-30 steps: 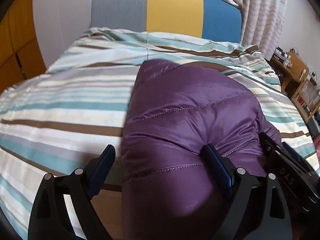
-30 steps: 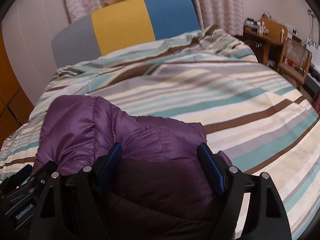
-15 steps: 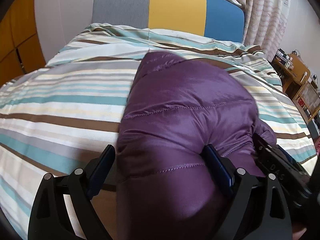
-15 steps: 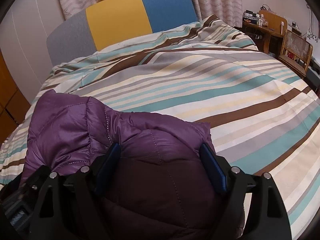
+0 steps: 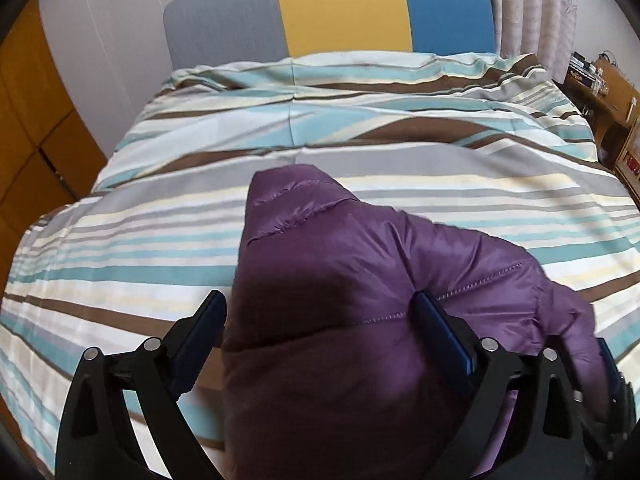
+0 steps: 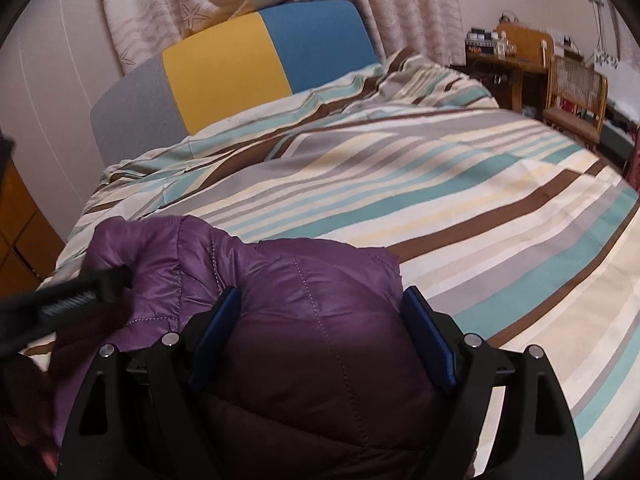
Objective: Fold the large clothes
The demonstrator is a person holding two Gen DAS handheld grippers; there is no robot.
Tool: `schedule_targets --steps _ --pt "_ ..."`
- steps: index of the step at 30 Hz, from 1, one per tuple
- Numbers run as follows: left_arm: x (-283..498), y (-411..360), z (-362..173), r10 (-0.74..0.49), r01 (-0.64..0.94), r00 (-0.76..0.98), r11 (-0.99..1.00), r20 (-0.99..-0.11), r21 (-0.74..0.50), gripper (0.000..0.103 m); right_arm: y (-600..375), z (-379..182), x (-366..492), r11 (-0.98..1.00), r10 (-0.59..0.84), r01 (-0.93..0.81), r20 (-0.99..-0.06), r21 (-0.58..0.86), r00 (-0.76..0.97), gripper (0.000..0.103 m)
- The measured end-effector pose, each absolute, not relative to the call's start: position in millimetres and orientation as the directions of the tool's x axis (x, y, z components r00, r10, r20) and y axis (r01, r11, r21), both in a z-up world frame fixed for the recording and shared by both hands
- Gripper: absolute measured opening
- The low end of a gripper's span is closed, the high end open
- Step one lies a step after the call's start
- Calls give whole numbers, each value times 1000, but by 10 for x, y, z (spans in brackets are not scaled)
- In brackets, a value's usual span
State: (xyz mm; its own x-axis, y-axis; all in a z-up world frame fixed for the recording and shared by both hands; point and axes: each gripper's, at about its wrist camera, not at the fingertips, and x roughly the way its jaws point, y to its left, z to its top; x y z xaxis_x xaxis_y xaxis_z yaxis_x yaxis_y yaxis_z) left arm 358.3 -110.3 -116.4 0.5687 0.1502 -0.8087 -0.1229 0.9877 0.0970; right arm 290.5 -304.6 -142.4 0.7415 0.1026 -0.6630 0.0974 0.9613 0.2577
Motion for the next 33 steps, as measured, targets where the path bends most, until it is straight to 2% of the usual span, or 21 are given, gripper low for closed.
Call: schedule_targets --steps 5,11,15,20,23,25,28,33 --pt "3645 -1068 -1406 154 -122 567 987 -809 103 98 -2981 -1455 2967 967 86 103 -682 231 726 82" --pt "3649 -980 -1437 109 -131 573 991 -812 40 98 -2972 -1515 3036 968 92 100 -691 232 717 83" --pt "3425 -800 -1290 2 -122 613 988 -790 -92 98 -2986 -1510 3013 965 103 93 -678 246 727 83" --pt "2883 -775 -1111 -83 -73 666 982 -741 -175 98 -3025 -1465 2943 959 119 84 -650 272 751 85" --pt "2491 -914 -1023 -123 21 722 987 -681 -157 100 -3030 -1390 2849 961 107 83 -627 265 771 90" --pt "2255 -1056 -1041 -86 63 761 996 -643 -58 100 -3013 -1335 2724 966 103 69 -611 251 785 92" --pt "2112 -1114 -1055 -51 75 789 997 -612 13 100 -2990 -1286 2507 974 95 51 -602 221 793 94" --pt "2015 -970 -1091 -76 50 777 997 -625 -58 100 -3017 -1248 2047 987 79 18 -584 160 808 97"
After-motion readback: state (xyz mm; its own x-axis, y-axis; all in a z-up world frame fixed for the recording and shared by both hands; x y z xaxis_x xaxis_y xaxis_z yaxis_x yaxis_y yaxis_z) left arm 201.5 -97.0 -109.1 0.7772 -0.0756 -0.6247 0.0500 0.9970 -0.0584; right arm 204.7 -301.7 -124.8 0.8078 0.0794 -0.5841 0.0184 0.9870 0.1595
